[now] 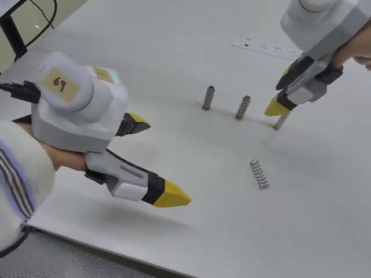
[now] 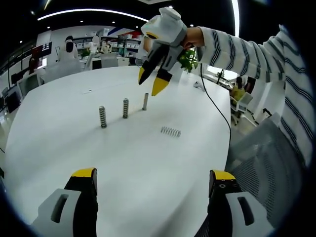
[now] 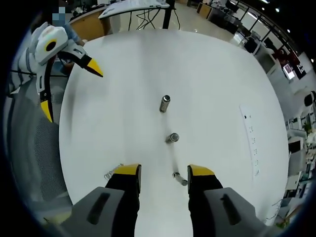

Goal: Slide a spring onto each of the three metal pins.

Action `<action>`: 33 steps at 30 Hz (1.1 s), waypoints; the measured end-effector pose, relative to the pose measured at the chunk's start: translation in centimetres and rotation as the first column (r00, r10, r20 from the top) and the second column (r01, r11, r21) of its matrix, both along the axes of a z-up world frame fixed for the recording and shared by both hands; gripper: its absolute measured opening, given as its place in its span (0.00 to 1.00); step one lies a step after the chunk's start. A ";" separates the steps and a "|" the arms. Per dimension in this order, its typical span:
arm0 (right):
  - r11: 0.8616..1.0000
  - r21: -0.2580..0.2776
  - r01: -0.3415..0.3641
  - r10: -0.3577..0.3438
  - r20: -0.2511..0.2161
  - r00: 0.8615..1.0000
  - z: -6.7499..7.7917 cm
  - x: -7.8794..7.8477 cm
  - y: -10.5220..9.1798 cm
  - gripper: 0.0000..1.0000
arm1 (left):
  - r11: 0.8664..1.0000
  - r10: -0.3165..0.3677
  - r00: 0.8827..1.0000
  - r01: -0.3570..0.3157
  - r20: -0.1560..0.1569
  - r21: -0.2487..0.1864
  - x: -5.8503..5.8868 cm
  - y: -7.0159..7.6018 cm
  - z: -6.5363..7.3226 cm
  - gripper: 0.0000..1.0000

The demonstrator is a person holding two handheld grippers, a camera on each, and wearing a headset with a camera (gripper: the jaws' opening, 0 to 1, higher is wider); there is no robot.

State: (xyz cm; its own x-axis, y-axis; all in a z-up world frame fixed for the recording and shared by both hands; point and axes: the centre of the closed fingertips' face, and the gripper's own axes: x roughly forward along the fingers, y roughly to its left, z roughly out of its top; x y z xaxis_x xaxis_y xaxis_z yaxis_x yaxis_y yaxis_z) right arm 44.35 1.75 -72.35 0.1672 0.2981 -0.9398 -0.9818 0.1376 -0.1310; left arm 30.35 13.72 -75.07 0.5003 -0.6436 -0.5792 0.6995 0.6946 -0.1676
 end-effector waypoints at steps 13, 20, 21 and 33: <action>0.990 0.113 0.079 -0.080 0.003 0.997 0.8 -2.3 -1.6 0.45 | 1.000 0.017 1.000 -0.017 0.002 0.001 -0.1 1.1 0.5 0.90; 0.968 0.202 0.146 -0.147 -0.013 0.989 0.7 -3.7 -2.4 0.47 | 1.000 0.011 1.000 -0.011 -0.001 0.009 -0.2 1.4 0.7 0.90; 0.965 0.211 0.156 -0.155 -0.017 0.988 0.6 -4.0 -2.6 0.47 | 1.000 0.016 1.000 -0.016 -0.002 0.004 -0.2 1.6 0.8 0.90; 0.904 0.359 0.233 -0.236 -0.035 0.971 -0.4 -5.5 -3.6 0.60 | 1.000 -0.006 1.000 0.006 0.023 0.004 -0.4 1.3 2.4 0.90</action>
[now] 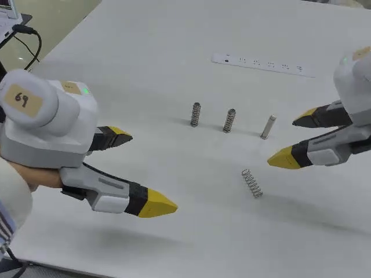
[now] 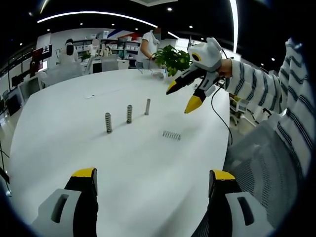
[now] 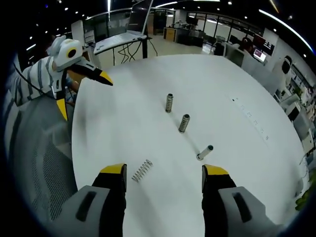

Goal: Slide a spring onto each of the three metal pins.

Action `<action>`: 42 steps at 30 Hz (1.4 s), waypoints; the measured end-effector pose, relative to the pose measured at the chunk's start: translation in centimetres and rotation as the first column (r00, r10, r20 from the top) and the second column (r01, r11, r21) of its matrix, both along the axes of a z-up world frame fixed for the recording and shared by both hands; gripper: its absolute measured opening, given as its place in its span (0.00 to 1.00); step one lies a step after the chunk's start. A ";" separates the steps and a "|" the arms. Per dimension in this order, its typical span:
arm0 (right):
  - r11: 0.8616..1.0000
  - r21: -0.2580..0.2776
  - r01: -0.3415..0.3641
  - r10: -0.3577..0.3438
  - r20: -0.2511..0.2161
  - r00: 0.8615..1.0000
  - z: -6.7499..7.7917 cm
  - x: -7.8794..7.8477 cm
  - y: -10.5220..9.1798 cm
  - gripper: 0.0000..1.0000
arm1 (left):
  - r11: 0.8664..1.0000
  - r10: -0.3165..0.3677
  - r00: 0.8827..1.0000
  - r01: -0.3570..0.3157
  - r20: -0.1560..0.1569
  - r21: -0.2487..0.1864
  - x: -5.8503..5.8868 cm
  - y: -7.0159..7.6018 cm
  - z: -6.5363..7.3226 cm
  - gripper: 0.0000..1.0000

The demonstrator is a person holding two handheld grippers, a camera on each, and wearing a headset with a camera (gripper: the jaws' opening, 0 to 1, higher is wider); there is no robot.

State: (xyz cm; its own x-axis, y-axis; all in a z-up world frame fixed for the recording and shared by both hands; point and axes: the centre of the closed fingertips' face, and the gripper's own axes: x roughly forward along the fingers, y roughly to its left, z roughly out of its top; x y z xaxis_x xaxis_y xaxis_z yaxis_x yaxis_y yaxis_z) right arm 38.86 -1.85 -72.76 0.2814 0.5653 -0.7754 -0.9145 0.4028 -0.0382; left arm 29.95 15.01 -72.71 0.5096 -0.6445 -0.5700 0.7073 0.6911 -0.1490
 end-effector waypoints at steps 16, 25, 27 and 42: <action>0.973 0.216 0.086 -0.100 0.055 0.994 -0.1 -3.6 -0.3 0.88 | 1.000 0.012 1.000 -0.012 -0.001 0.015 0.1 0.8 0.0 0.89; 0.948 0.297 0.116 -0.141 0.064 0.988 -0.6 -4.7 -1.0 0.99 | 1.000 0.031 0.999 -0.031 -0.014 0.000 0.2 1.2 -0.3 0.89; 0.941 0.308 0.137 -0.164 0.064 0.984 -0.7 -4.7 -1.2 0.99 | 0.999 0.033 0.999 -0.033 -0.014 0.007 0.2 1.3 -0.6 0.89; 0.900 0.371 0.230 -0.259 0.031 0.965 -1.4 -5.9 -2.0 1.00 | 0.998 0.063 0.998 -0.062 0.008 -0.003 0.4 1.5 -1.0 0.87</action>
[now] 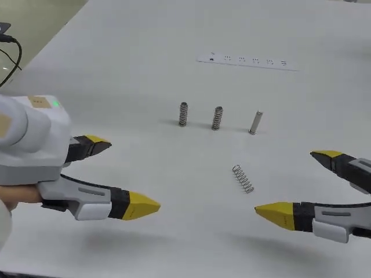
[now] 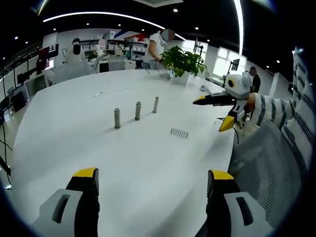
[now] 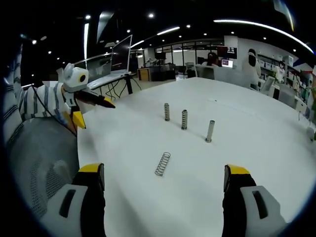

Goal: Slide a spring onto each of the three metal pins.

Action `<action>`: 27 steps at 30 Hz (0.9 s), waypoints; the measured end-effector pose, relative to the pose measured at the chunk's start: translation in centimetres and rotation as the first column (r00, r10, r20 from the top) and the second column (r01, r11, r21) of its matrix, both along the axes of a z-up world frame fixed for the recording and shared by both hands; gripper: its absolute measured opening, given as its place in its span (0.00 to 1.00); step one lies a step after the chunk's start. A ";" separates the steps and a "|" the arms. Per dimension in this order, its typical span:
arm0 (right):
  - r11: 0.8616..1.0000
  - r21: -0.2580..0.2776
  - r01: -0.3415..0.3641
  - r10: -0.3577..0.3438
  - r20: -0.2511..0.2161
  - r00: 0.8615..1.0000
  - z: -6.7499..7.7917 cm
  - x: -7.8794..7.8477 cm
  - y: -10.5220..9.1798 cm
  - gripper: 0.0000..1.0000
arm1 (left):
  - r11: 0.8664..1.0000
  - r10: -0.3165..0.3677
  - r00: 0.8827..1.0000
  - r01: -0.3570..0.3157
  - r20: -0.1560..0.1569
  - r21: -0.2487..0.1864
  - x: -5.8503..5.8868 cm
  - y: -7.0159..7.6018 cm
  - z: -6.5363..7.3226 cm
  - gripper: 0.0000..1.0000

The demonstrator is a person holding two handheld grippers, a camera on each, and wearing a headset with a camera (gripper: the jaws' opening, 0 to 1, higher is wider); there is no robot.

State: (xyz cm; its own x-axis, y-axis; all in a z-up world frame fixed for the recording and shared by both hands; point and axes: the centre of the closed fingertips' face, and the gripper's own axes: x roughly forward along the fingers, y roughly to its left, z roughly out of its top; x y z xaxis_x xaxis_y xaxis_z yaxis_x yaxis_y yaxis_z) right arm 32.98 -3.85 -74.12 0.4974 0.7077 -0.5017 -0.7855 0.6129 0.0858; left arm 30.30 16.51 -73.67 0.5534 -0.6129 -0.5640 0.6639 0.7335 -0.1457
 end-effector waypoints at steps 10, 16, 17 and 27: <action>1.000 -0.008 0.021 -0.021 -0.005 1.000 0.0 -0.5 -0.6 0.99 | 0.998 -0.046 0.999 0.045 0.024 0.055 1.8 -0.3 0.4 0.84; 0.999 -0.003 0.036 -0.036 -0.004 0.999 0.2 -0.6 -0.9 0.99 | 0.986 -0.140 0.988 0.133 0.069 0.104 3.4 -2.1 1.0 0.82; 0.999 -0.003 0.038 -0.038 -0.003 0.999 0.3 -0.7 -0.9 0.99 | 0.983 -0.156 0.985 0.148 0.071 0.107 3.5 -2.4 1.1 0.81; 0.998 -0.010 0.056 -0.056 -0.024 0.998 -0.1 -1.3 -1.4 0.99 | 0.927 -0.351 0.934 0.335 0.070 0.170 4.8 -6.3 1.0 0.70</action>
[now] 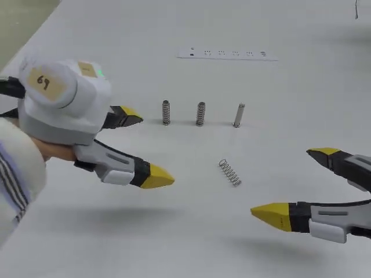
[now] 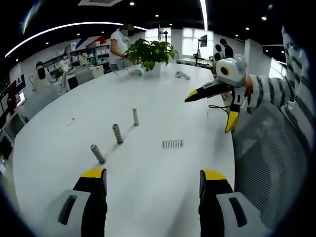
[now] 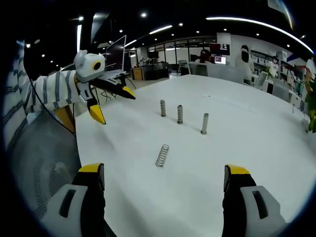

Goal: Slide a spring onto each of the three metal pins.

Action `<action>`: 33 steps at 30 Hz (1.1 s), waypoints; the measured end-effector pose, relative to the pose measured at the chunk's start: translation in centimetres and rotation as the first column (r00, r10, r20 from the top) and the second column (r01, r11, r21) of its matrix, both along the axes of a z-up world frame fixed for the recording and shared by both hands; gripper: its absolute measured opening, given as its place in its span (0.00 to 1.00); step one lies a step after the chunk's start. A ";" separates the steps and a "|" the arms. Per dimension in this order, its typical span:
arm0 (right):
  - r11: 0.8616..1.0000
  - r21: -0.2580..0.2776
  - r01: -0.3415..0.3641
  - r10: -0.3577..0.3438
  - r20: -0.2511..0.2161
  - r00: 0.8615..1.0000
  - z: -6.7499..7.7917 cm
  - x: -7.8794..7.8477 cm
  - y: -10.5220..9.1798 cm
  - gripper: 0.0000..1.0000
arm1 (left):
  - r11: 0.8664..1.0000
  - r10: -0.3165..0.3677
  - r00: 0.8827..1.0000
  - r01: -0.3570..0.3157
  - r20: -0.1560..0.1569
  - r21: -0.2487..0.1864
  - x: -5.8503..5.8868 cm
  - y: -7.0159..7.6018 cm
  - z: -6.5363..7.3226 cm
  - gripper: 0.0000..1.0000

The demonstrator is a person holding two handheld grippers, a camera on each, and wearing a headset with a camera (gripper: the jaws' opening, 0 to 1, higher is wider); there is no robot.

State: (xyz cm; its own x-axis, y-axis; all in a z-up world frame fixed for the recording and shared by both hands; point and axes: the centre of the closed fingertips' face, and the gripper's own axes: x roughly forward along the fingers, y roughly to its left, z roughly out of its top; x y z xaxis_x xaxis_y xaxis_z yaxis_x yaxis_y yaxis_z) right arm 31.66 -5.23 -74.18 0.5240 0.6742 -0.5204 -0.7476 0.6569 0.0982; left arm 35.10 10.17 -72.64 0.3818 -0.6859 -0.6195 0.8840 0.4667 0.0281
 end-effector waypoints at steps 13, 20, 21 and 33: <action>1.000 0.017 0.012 -0.012 -0.012 1.000 0.1 -0.7 -0.1 0.99 | 0.975 -0.213 0.977 0.212 0.004 0.064 0.8 -5.0 -0.5 0.53; 1.000 0.011 0.010 -0.009 -0.031 0.999 -0.4 -1.2 -0.2 0.99 | 0.955 -0.288 0.958 0.288 -0.015 0.077 1.0 -7.4 -0.7 0.46; 1.000 0.006 0.008 -0.008 -0.031 0.999 -0.5 -1.2 -0.2 0.99 | 0.947 -0.308 0.951 0.309 -0.026 0.082 0.8 -7.8 -0.9 0.45; 1.000 0.013 0.016 -0.015 -0.044 0.999 -0.6 -1.5 -0.1 0.99 | 0.878 -0.439 0.897 0.442 -0.055 0.184 0.8 -9.9 -3.5 0.39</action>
State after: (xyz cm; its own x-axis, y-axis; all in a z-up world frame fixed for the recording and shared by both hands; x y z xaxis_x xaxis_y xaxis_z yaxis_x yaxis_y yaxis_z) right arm 30.19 -5.36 -74.74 0.5116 0.6730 -0.5342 -0.7321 0.6668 0.1390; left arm 35.92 0.23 -76.13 0.0596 -0.6525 -0.7554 0.9978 0.0163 0.0647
